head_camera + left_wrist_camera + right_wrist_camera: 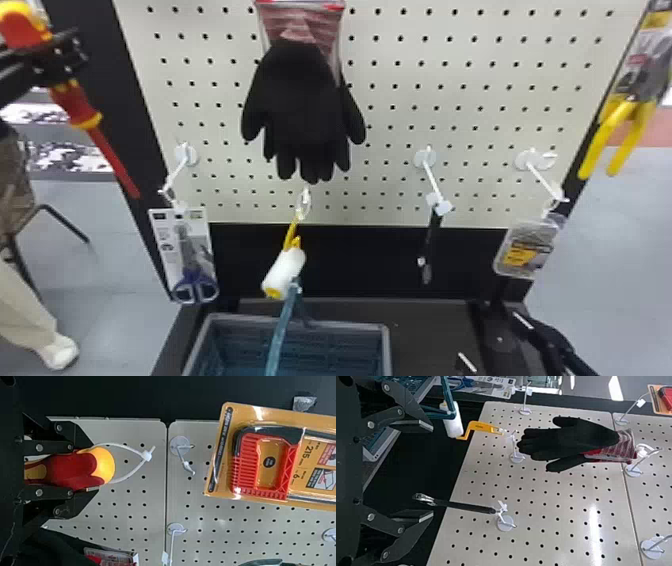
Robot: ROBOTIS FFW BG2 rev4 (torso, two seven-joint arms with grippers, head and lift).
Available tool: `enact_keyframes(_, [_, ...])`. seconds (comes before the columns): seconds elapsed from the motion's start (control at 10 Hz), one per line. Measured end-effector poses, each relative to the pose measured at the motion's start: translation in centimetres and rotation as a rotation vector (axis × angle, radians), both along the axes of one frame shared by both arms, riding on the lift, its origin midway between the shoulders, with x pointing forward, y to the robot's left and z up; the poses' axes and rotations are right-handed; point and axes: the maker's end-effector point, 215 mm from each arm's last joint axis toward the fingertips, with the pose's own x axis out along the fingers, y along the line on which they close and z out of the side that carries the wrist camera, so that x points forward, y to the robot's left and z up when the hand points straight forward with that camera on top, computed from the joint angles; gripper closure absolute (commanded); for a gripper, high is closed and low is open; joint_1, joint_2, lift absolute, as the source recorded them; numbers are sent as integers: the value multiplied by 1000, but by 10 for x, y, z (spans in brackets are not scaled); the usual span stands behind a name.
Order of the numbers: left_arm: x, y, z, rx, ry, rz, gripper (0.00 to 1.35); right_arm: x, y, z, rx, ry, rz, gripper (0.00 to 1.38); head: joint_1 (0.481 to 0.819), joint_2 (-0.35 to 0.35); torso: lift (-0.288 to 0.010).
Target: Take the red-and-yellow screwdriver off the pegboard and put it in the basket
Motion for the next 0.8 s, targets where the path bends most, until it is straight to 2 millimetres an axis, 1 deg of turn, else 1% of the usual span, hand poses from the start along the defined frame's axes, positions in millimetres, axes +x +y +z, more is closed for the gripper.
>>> enact_keyframes(0.2, [-11,-8,-11,-55,-2,16,1024,0,0,2,-3,-4,-1,496,549,0,-100])
enact_keyframes(0.4, [-16,-13,-19,-137,-3,26,1024,1,0,3,-4,-8,-1,496,549,0,-100])
enact_keyframes(0.6, [-21,-9,-25,-192,-7,63,1024,1,0,5,-4,-11,-1,496,549,0,-100])
enact_keyframes(0.8, [-23,-8,-43,-226,21,83,1024,1,0,6,-4,-14,-1,496,549,0,-100])
